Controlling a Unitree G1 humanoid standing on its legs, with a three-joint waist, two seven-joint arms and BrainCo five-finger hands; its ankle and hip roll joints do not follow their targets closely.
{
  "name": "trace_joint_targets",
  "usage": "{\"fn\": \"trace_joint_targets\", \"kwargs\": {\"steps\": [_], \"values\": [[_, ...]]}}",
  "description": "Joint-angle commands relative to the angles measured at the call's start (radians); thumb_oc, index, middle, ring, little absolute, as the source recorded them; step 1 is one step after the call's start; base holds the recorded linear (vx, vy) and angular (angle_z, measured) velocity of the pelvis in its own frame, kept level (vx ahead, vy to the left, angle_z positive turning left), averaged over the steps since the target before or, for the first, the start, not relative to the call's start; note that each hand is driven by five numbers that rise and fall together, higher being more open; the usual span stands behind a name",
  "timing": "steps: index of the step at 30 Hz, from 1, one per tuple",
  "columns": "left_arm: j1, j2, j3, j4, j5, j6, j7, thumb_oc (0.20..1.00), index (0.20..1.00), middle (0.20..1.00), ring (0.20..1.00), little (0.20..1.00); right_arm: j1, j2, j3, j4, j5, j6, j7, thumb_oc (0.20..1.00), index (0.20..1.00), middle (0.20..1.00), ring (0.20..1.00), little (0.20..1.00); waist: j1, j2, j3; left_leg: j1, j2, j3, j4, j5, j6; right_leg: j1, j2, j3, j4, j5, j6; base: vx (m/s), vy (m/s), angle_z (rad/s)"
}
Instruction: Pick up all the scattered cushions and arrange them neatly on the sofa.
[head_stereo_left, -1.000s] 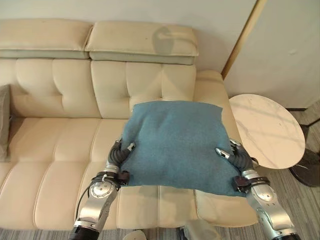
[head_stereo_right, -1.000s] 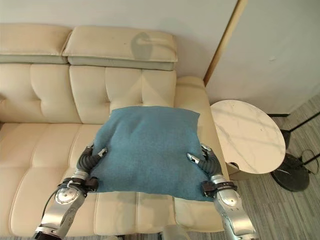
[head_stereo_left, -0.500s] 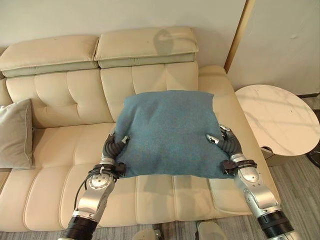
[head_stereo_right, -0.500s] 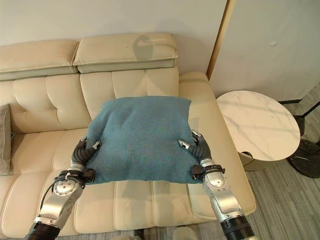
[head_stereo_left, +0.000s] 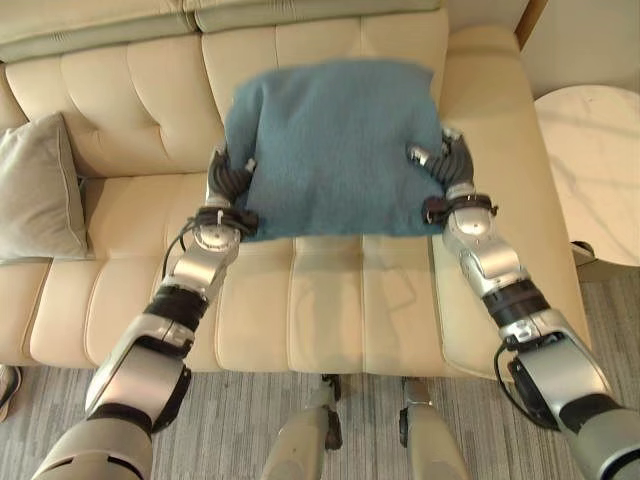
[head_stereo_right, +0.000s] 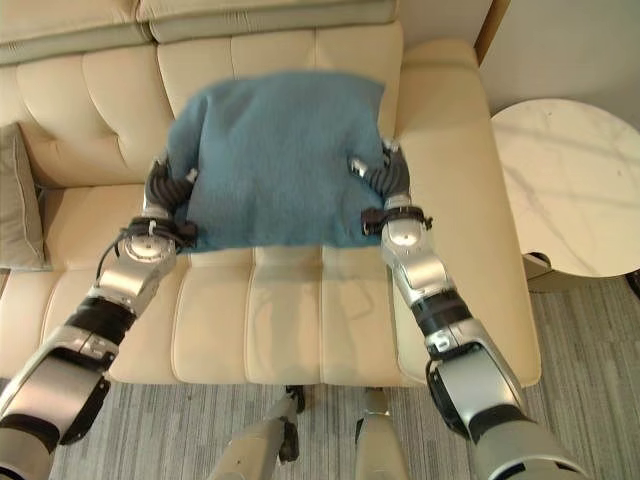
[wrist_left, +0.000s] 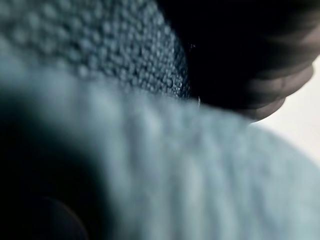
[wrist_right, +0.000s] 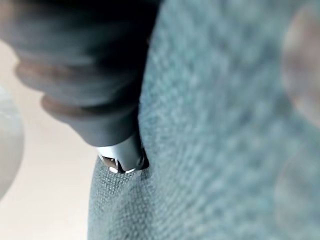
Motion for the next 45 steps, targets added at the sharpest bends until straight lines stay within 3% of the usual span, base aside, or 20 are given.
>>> {"fn": "trace_joint_targets", "kwargs": {"steps": [1, 6, 7, 8, 9, 13, 23, 29, 30, 32, 33, 36, 37, 39, 40, 45], "values": [[-0.287, 0.013, -0.109, 0.008, 0.012, -0.158, 0.023, 0.2, 0.2, 0.2, 0.2, 0.2, -0.304, 0.098, 0.049, -0.045, -0.045, -0.176, -0.052, 0.2, 0.2, 0.2, 0.2, 0.2, 0.042, -0.032, -0.013, 0.015, -0.029, -0.034, 0.02, -0.118, -0.033, -0.064, -0.064, -0.007, 0.086, -0.111, 0.089, -0.01, -0.014, 0.13], [-0.517, 0.043, -0.174, 0.184, 0.035, -0.15, 0.051, 0.2, 0.2, 0.2, 0.2, 0.2, -0.489, 0.013, 0.119, 0.016, -0.229, -0.141, -0.182, 0.2, 0.2, 0.2, 0.2, 0.2, 0.051, 0.0, -0.006, -0.118, -0.041, -0.07, -0.007, -0.077, -0.066, -0.164, -0.058, -0.021, 0.06, -0.092, 0.1, 0.01, -0.062, 0.17], [-0.536, 0.053, -0.18, 0.204, 0.044, -0.139, 0.057, 0.671, 0.671, 0.671, 0.671, 0.671, -0.499, -0.006, 0.127, 0.019, -0.243, -0.131, -0.191, 0.26, 0.26, 0.26, 0.26, 0.26, 0.049, 0.003, -0.002, -0.149, -0.042, -0.077, -0.007, -0.072, -0.071, -0.189, -0.056, -0.025, 0.058, -0.088, 0.1, 0.01, -0.059, 0.34], [-0.556, 0.051, -0.191, 0.222, 0.055, -0.133, 0.057, 1.0, 1.0, 1.0, 1.0, 1.0, -0.494, -0.011, 0.133, 0.031, -0.243, -0.131, -0.187, 0.824, 0.824, 0.824, 0.824, 0.824, 0.046, 0.003, 0.0, -0.173, -0.043, -0.086, -0.007, -0.07, -0.072, -0.211, -0.054, -0.024, 0.057, -0.087, 0.099, 0.0, -0.043, 0.31], [-0.559, 0.05, -0.193, 0.224, 0.054, -0.133, 0.056, 1.0, 1.0, 1.0, 1.0, 1.0, -0.494, -0.012, 0.132, 0.032, -0.242, -0.131, -0.187, 1.0, 1.0, 1.0, 1.0, 1.0, 0.046, 0.003, -0.003, -0.177, -0.043, -0.087, -0.007, -0.07, -0.072, -0.215, -0.054, -0.024, 0.058, -0.087, 0.099, 0.02, -0.027, 0.24], [-0.506, 0.058, -0.146, 0.267, 0.033, -0.103, 0.044, 1.0, 1.0, 1.0, 1.0, 1.0, -0.419, -0.06, 0.137, 0.094, -0.186, -0.098, -0.131, 1.0, 1.0, 1.0, 1.0, 1.0, 0.038, -0.002, 0.021, -0.264, -0.04, -0.089, -0.007, -0.053, -0.08, -0.289, -0.046, -0.024, 0.052, -0.083, 0.097, 0.02, -0.049, 0.08], [-0.184, 0.034, 0.016, 0.206, -0.045, -0.076, 0.016, 1.0, 1.0, 1.0, 1.0, 1.0, -0.108, -0.006, 0.09, 0.085, -0.118, -0.065, -0.045, 1.0, 1.0, 1.0, 1.0, 1.0, 0.014, -0.022, 0.035, -0.295, -0.038, -0.082, -0.007, -0.055, -0.082, -0.319, -0.034, -0.023, 0.039, -0.077, 0.093, 0.01, 0.002, -0.02], [-0.024, 0.101, 0.096, -0.002, -0.012, -0.1, -0.003, 1.0, 1.0, 1.0, 1.0, 1.0, 0.03, -0.11, 0.054, -0.025, -0.154, -0.043, 0.012, 1.0, 1.0, 1.0, 1.0, 1.0, 0.011, -0.037, 0.033, -0.255, -0.039, -0.081, -0.007, -0.056, -0.086, -0.277, -0.034, -0.027, 0.033, -0.077, 0.094, 0.0, -0.006, 0.0], [0.073, 0.118, 0.147, -0.12, -0.018, -0.119, -0.024, 1.0, 1.0, 1.0, 1.0, 1.0, 0.117, -0.157, 0.022, -0.122, -0.19, -0.033, 0.042, 1.0, 1.0, 1.0, 1.0, 1.0, 0.01, -0.047, 0.028, -0.21, -0.036, -0.079, -0.007, -0.074, -0.087, -0.235, -0.033, -0.03, 0.035, -0.092, 0.092, 0.0, 0.0, 0.0], [0.139, 0.117, 0.178, -0.174, -0.021, -0.125, -0.045, 1.0, 1.0, 1.0, 1.0, 1.0, 0.176, -0.172, 0.004, -0.177, -0.205, -0.03, 0.058, 1.0, 1.0, 1.0, 1.0, 1.0, 0.007, -0.052, 0.022, -0.187, -0.035, -0.077, -0.007, -0.075, -0.086, -0.216, -0.035, -0.033, 0.036, -0.092, 0.092, 0.02, 0.012, -0.01], [0.277, 0.121, 0.245, -0.267, -0.012, -0.128, -0.078, 1.0, 1.0, 1.0, 1.0, 1.0, 0.311, -0.188, -0.052, -0.271, -0.224, -0.029, 0.102, 1.0, 1.0, 1.0, 1.0, 1.0, 0.005, -0.067, 0.014, -0.127, -0.035, -0.07, -0.007, -0.095, -0.078, -0.164, -0.035, -0.035, 0.044, -0.11, 0.088, 0.09, 0.023, -0.03], [0.499, 0.11, 0.338, -0.376, 0.039, -0.105, -0.14, 1.0, 1.0, 1.0, 1.0, 1.0, 0.536, -0.204, -0.138, -0.409, -0.256, -0.032, 0.194, 1.0, 1.0, 1.0, 1.0, 1.0, -0.001, -0.091, -0.006, -0.018, -0.023, -0.057, -0.007, -0.129, -0.065, -0.072, -0.046, -0.043, 0.068, -0.141, 0.086, 0.13, 0.014, -0.08], [0.651, 0.104, 0.4, -0.418, 0.087, -0.08, -0.189, 1.0, 1.0, 1.0, 1.0, 1.0, 0.703, -0.228, -0.203, -0.5, -0.284, -0.03, 0.261, 1.0, 1.0, 1.0, 1.0, 1.0, -0.008, -0.108, -0.022, 0.058, -0.016, -0.051, -0.002, -0.151, -0.053, -0.001, -0.051, -0.05, 0.084, -0.169, 0.086, 0.09, 0.015, -0.08], [0.656, 0.103, 0.402, -0.422, 0.088, -0.078, -0.189, 1.0, 1.0, 1.0, 1.0, 1.0, 0.708, -0.227, -0.205, -0.505, -0.285, -0.027, 0.262, 1.0, 1.0, 1.0, 1.0, 1.0, -0.009, -0.109, -0.024, 0.058, -0.016, -0.05, -0.004, -0.147, -0.053, -0.001, -0.052, -0.049, 0.082, -0.165, 0.086, 0.06, 0.006, -0.05], [0.815, 0.085, 0.46, -0.438, 0.12, -0.059, -0.233, 1.0, 1.0, 1.0, 1.0, 1.0, 0.859, -0.239, -0.258, -0.552, -0.314, -0.028, 0.312, 1.0, 1.0, 1.0, 1.0, 1.0, -0.018, -0.121, -0.044, 0.124, -0.012, -0.049, 0.021, -0.177, -0.038, 0.076, -0.056, -0.055, 0.095, -0.191, 0.085, 0.09, 0.021, -0.08], [1.05, 0.013, 0.513, -0.336, 0.192, 0.017, -0.323, 1.0, 1.0, 1.0, 1.0, 1.0, 1.106, -0.202, -0.326, -0.515, -0.354, 0.01, 0.405, 1.0, 1.0, 1.0, 1.0, 1.0, -0.046, -0.145, -0.125, 0.237, -0.004, -0.029, 0.053, -0.219, -0.025, 0.196, -0.053, -0.063, 0.099, -0.205, 0.084, 0.05, 0.035, -0.06]]}}
